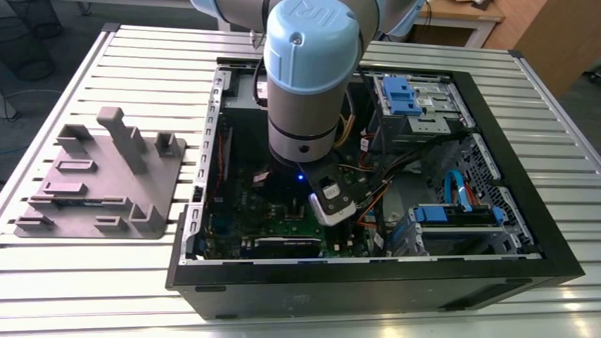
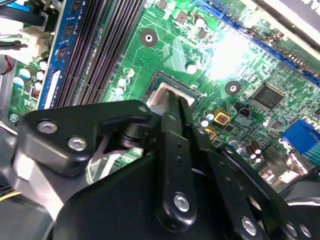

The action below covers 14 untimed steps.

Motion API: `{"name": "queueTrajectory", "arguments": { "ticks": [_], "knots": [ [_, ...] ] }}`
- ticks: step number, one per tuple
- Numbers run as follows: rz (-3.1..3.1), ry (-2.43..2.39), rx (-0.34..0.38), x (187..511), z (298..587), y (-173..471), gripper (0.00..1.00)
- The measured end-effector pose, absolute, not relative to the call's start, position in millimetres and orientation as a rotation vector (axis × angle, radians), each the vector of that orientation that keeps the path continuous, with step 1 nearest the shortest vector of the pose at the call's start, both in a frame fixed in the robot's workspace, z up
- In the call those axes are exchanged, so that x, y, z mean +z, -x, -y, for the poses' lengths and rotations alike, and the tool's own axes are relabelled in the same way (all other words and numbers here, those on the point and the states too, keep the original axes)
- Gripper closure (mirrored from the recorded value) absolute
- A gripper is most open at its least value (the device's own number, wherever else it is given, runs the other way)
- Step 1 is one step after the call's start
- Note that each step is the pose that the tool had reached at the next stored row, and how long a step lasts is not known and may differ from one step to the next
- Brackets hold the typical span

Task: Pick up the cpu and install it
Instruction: 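Place the cpu into insertion slot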

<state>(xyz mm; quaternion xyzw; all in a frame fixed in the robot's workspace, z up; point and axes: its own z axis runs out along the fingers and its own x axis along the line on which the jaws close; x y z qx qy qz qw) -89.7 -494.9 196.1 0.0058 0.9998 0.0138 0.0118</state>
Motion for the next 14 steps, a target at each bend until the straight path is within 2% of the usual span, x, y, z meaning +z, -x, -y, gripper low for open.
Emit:
{"name": "queueTrajectory", "arguments": {
  "ticks": [1, 3, 14],
  "knots": [
    [-3.118, -0.018, 0.043, 196.1, 494.9, 89.7, 0.79],
    [-3.118, -0.018, 0.043, 196.3, 494.9, 89.7, 0.89],
    [-3.118, -0.018, 0.043, 193.1, 495.0, 89.7, 0.89]
  ]
}}
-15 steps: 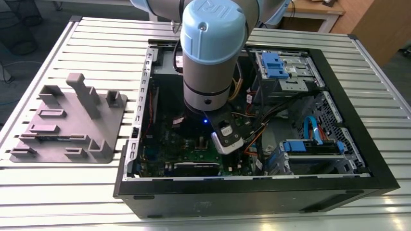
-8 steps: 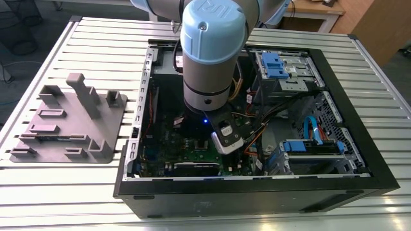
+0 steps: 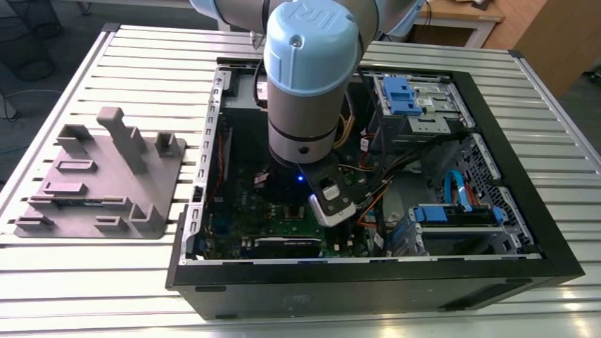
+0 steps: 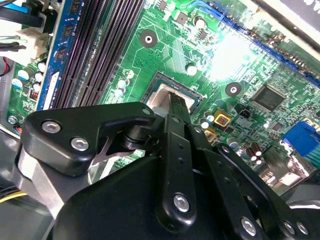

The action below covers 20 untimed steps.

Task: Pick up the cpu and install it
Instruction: 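Place the cpu into insertion slot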

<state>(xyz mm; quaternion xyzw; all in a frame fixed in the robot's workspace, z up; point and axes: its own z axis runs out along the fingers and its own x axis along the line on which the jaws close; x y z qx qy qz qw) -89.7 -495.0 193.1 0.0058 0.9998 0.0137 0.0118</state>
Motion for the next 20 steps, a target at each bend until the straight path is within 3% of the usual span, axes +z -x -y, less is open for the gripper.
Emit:
{"name": "queueTrajectory", "arguments": {
  "ticks": [20],
  "knots": [
    [-3.117, -0.018, 0.044, 222, 495, 90, 0.89]
  ]
}}
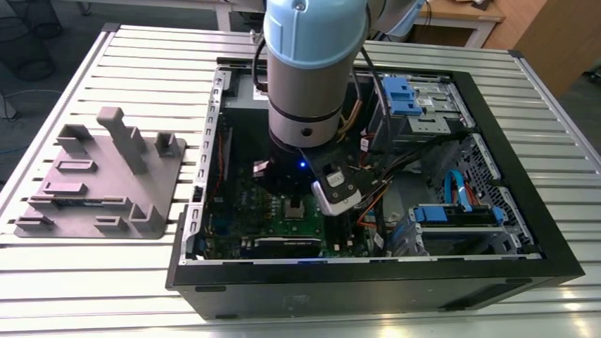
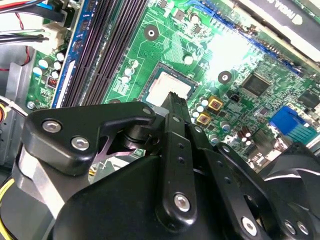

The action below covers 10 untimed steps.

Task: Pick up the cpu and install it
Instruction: 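Place the cpu into insertion slot, then close the cpu cover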

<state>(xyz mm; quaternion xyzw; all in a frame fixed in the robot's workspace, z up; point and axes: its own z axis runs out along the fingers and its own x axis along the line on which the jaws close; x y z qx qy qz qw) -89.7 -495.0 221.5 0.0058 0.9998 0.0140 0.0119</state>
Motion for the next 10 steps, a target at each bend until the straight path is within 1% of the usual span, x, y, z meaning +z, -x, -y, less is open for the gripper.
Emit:
{"name": "queueTrajectory", "arguments": {
  "ticks": [2, 4, 10],
  "knots": [
    [-3.118, -0.018, 0.043, 222, 495, 90, 0.89],
    [-3.118, -0.018, 0.043, 232, 495, 90, 0.89],
    [-3.118, -0.018, 0.043, 232, 495, 88, 0.89]
  ]
}}
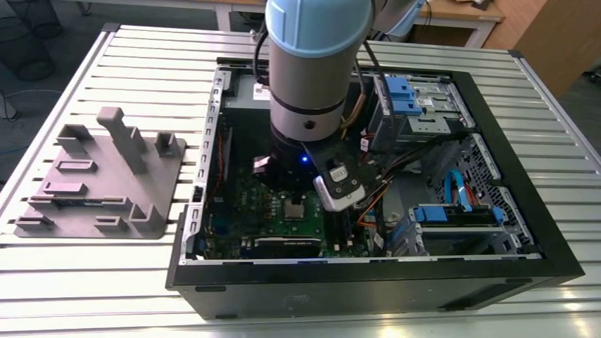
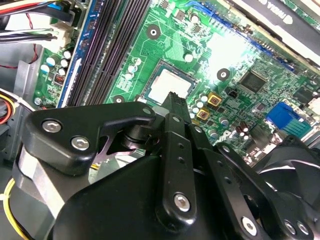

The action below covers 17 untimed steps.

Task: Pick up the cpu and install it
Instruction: 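Close the cpu cover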

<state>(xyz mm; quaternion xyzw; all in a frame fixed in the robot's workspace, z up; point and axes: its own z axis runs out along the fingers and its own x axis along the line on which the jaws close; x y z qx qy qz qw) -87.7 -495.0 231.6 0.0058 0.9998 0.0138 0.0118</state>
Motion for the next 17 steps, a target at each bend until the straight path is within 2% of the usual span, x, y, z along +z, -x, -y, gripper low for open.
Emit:
{"name": "queueTrajectory", "arguments": {
  "ticks": [17],
  "knots": [
    [-3.118, -0.018, 0.043, 231.3, 493.1, 80.8, 0.89]
  ]
}}
